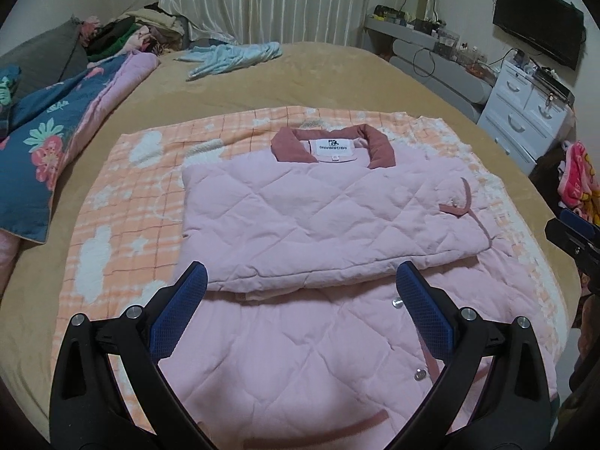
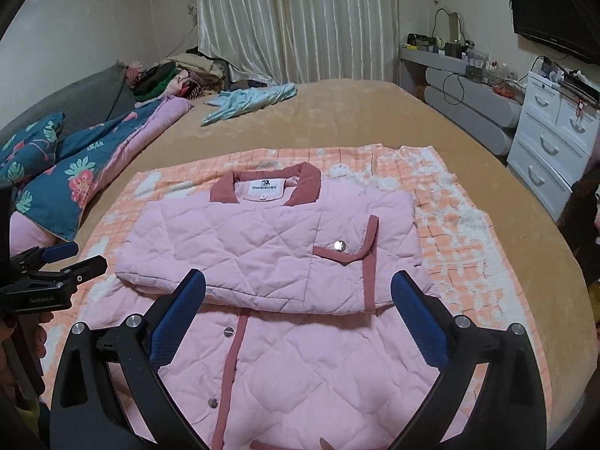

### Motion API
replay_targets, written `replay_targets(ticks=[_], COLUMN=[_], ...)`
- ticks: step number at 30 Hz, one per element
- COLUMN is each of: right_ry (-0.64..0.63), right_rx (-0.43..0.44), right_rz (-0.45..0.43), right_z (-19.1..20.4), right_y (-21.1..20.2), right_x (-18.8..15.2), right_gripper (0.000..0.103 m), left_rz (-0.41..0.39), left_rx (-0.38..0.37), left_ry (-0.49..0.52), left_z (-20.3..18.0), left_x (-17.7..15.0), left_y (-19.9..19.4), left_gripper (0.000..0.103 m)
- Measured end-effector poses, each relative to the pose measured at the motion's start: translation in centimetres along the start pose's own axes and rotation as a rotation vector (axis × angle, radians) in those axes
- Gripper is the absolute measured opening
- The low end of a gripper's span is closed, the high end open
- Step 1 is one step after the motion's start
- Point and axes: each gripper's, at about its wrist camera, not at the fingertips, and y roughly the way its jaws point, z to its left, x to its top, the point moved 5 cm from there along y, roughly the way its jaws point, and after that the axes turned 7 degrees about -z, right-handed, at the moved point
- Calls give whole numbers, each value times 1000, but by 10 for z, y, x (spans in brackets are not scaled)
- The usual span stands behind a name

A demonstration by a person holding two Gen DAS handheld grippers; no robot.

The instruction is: Fold large clothes

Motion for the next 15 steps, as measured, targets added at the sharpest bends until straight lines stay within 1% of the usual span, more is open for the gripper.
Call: replay_targets(ticks=[7, 15], right_ry=[-8, -16], right_rx=[18, 31], right_rz=[-42, -75], right_z=[6, 11], right_y=[-32, -61], right_x=[5, 6], right_gripper=[99, 99], left_rz=[-47, -92], left_rx=[14, 22], left_ry=[9, 14], left_z=[-3, -10], left_x=[2, 2], left_y=[-33, -61], left_gripper=[95, 95])
